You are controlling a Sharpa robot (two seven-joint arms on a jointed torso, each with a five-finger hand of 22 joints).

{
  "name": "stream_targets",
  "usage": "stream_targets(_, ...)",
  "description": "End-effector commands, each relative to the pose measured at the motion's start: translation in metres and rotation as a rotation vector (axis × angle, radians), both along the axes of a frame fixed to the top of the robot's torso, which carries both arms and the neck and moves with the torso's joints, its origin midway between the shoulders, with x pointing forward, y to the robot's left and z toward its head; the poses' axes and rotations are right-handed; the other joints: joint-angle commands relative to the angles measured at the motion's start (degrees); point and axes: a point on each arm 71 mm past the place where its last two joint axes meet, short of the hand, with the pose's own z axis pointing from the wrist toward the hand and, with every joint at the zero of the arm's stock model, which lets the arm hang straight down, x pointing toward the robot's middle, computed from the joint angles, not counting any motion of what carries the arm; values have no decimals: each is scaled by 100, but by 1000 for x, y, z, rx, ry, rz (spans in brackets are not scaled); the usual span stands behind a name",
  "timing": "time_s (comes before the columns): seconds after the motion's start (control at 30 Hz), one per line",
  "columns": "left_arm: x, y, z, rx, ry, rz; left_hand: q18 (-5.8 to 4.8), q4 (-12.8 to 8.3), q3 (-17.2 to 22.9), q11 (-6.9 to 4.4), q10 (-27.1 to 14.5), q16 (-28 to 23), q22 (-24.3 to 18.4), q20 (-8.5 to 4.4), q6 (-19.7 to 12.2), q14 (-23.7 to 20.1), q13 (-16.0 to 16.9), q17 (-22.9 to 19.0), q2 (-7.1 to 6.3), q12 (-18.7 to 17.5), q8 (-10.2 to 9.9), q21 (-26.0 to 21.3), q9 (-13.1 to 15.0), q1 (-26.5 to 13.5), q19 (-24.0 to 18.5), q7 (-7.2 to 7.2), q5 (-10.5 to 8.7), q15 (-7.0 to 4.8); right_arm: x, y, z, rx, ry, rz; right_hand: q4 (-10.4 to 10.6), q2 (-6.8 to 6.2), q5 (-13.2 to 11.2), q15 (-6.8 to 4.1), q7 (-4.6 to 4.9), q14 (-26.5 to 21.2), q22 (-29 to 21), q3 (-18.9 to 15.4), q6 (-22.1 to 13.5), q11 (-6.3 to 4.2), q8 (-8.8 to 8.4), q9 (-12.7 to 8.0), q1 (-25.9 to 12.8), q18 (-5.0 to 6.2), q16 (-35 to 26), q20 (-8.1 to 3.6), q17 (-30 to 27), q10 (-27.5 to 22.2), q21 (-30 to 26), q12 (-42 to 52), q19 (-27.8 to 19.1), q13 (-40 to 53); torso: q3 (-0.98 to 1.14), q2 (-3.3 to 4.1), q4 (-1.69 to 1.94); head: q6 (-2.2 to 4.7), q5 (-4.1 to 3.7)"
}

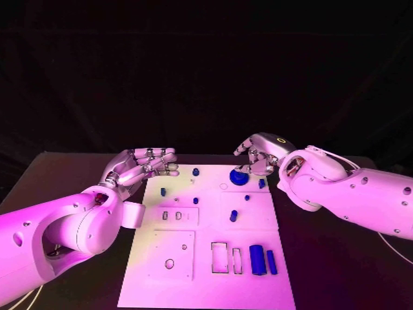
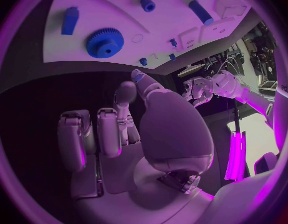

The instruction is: Assemble the parts on the task board

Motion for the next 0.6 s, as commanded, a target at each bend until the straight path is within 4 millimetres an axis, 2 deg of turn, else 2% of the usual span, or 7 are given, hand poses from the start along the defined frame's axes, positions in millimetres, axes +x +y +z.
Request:
stream_targets(0.03, 0, -1, 1, -6, -9, -23, -5, -19, 19, 30, 6, -34, 5, 0, -11, -28, 0, -9, -8, -31, -23, 29, -5, -31, -53, 30, 5, 30, 1, -10, -9, 13, 176, -26, 85, 47, 39, 34, 65, 440, 1354, -218, -145, 49, 78, 25, -61, -127, 224, 60, 612, 78, 93, 1783, 493, 1781, 0, -30, -30, -12, -17)
stream_targets(0.07, 0, -1, 1, -6, -9, -23, -5, -19, 19, 30, 6, -34, 5, 0, -11, -28, 0, -9, -8, -31, -23, 29, -5, -31, -53, 30, 5, 30, 1, -13, -9, 6, 183, -33, 123, 76, 48, 41, 97, 448, 1392, -291, -197, 69, 115, 39, -48, -137, 276, 99, 694, 86, 117, 2217, 518, 2222, 1, -25, -26, -14, -21)
stream_targets(0.13, 0, 0, 1, -6, -9, -24, -5, -19, 19, 30, 6, -34, 5, 0, -11, -28, 0, -9, -8, -31, -23, 29, -5, -31, -53, 30, 5, 30, 2, -18, -10, -7, 191, -44, 195, 121, 50, 141, 96, 461, 1447, -408, -273, 125, 196, 67, -10, -149, 349, 103, 814, 130, 152, 2718, 555, 2738, -2, -15, -17, -23, -33)
stream_targets(0.2, 0, 0, 1, -6, -9, -24, -5, -19, 19, 30, 6, -34, 5, 0, -11, -28, 0, -9, -8, -31, -23, 29, -5, -31, -53, 30, 5, 30, 4, -20, -11, -22, 194, -52, 241, 137, 48, 135, 122, 472, 1496, -486, -330, 160, 255, 87, 26, -162, 396, 148, 895, 176, 184, 2940, 590, 2972, -6, -12, -8, -29, -33)
stream_targets(0.37, 0, 0, 1, -7, -9, -25, -5, -19, 19, 30, 6, -34, 5, 0, -11, -28, 0, -9, -8, -31, -23, 29, -5, -31, -53, 30, 5, 30, 8, -18, -13, -44, 197, -62, 295, 156, 51, 167, 133, 480, 1506, -566, -417, 199, 323, 108, 87, -165, 433, 170, 957, 205, 190, 3078, 597, 3123, -5, -11, -9, -41, -20)
stream_targets(0.6, -1, 0, 1, -5, -3, -26, -4, -25, 26, 28, 8, -38, 7, 1, -8, -27, 1, -9, -4, -34, -25, 34, -4, -28, -60, 28, 6, 30, 14, -11, -18, -59, 207, -74, 314, 171, 51, 188, 157, 502, 1506, -597, -509, 221, 336, 107, 148, -165, 491, 190, 1067, 244, 190, 3165, 597, 3216, -7, 5, 9, -74, 19)
